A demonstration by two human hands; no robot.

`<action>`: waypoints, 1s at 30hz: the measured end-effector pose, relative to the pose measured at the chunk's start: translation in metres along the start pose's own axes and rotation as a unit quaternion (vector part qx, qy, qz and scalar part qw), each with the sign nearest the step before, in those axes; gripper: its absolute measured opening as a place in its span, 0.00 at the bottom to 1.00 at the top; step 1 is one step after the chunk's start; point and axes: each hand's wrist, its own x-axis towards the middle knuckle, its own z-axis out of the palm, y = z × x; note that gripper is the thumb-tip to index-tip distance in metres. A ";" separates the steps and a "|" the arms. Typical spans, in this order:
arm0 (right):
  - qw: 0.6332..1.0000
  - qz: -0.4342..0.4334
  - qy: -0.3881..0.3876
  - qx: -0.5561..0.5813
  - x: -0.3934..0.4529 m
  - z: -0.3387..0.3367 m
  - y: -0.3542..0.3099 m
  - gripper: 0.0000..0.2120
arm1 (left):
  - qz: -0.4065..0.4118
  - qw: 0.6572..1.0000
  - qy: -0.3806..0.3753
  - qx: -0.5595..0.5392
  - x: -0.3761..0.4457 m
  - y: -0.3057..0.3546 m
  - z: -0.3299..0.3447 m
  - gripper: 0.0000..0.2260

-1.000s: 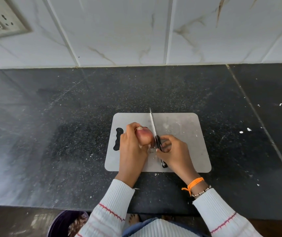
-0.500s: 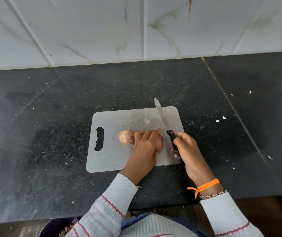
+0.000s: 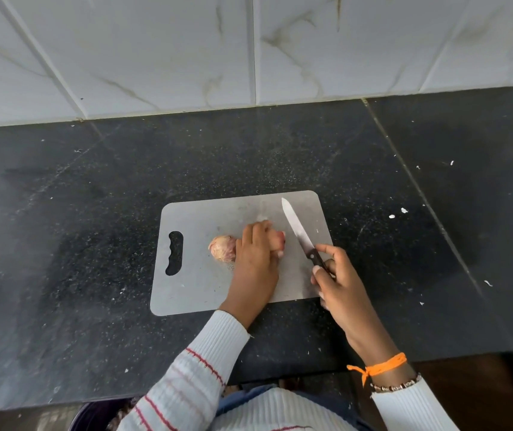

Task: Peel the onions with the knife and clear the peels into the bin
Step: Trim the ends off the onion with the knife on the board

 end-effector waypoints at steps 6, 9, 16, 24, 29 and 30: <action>0.978 -0.141 -0.001 -0.152 -0.012 0.004 -0.014 0.18 | -0.007 0.999 0.019 -0.034 0.005 0.000 -0.005 0.18; 0.970 -0.158 0.020 -0.185 -0.016 0.007 -0.016 0.19 | -0.006 0.999 0.027 -0.027 0.005 0.000 -0.004 0.18; 0.950 -0.177 0.032 -0.254 -0.023 0.012 -0.021 0.21 | -0.014 0.999 0.027 -0.026 0.007 0.000 -0.005 0.20; 0.926 -0.152 0.008 -0.344 -0.033 0.013 -0.031 0.24 | 0.004 0.999 0.024 -0.029 0.009 -0.006 -0.006 0.21; 0.917 -0.126 -0.016 -0.379 -0.036 0.017 -0.035 0.29 | 0.003 0.999 0.021 -0.038 0.011 -0.007 -0.006 0.21; 0.916 -0.126 -0.016 -0.380 -0.035 0.018 -0.035 0.29 | 0.003 0.999 0.022 -0.040 0.011 -0.007 -0.006 0.21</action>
